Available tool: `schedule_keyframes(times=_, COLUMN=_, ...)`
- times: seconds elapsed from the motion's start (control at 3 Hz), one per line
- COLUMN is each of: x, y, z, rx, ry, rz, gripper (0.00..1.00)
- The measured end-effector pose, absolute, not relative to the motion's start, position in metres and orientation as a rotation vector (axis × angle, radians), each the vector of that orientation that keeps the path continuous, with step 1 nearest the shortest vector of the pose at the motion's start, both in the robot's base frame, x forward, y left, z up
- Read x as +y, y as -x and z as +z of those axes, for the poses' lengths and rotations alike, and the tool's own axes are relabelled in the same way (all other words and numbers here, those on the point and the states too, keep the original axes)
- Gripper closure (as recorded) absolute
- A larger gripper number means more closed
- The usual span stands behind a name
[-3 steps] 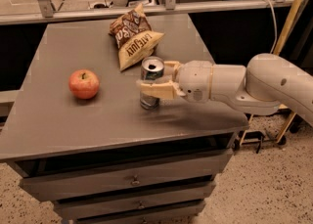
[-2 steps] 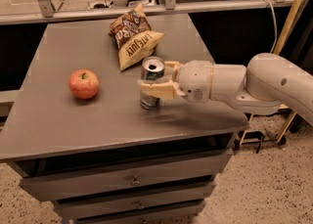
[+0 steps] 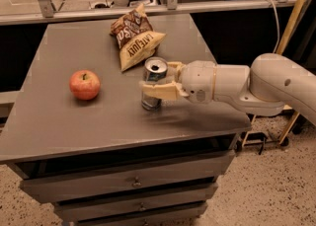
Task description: Knock redbull can over
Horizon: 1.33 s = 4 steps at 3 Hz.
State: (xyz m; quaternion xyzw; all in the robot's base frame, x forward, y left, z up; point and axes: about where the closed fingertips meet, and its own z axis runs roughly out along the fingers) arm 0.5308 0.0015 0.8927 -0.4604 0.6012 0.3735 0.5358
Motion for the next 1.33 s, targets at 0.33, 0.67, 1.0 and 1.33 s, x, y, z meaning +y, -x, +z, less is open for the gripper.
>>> schedule_keyframes(times=0.33, x=0.0015, y=-0.5308, z=0.8929, rx=1.432, ry=1.097, rz=0.889, gripper=1.00)
schedule_keyframes(times=0.67, x=0.0015, y=-0.5308, z=0.8929, rx=1.432, ry=1.097, rz=0.889, gripper=1.00)
schedule_keyframes(times=1.0, x=0.0015, y=-0.5308, z=0.8929, rx=1.432, ry=1.097, rz=0.889, gripper=1.00)
schedule_keyframes(times=1.33, x=0.0015, y=-0.5308, z=0.8929, rx=1.432, ry=1.097, rz=0.889, gripper=1.00)
